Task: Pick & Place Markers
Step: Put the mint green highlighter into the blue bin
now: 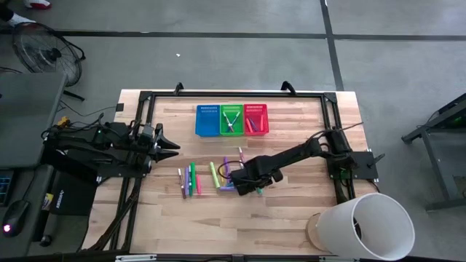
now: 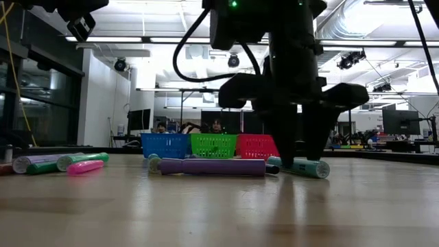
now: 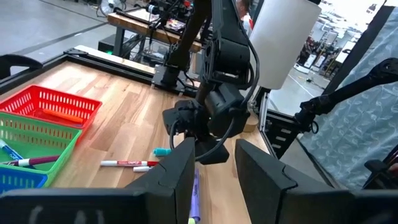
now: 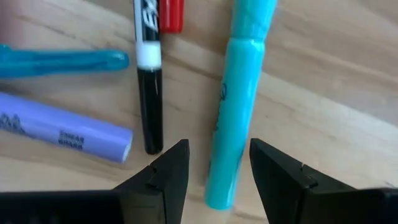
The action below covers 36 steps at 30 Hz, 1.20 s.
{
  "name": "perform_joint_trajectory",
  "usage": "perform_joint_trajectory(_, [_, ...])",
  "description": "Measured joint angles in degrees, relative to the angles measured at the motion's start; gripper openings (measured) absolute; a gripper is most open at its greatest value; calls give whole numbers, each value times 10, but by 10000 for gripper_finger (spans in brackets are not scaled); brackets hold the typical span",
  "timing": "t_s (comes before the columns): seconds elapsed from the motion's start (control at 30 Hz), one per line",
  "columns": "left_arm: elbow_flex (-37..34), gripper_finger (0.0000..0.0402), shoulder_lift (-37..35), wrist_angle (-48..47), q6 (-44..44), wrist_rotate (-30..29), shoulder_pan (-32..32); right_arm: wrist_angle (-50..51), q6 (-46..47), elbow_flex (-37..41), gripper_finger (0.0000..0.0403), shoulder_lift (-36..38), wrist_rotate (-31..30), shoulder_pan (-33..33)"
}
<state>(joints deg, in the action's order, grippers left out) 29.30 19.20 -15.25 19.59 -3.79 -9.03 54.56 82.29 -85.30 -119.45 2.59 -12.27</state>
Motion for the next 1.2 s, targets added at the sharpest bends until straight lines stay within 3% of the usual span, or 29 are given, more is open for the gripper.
perform_joint_trajectory(0.6, [0, 115, 0, -3, 1, -3, 0, -10, -7, -3, 154, -28, -2, -2])
perform_joint_trajectory(1.2, [0, 115, 0, -17, 2, -4, 0, -11, -11, -1, 56, -31, 10, -7])
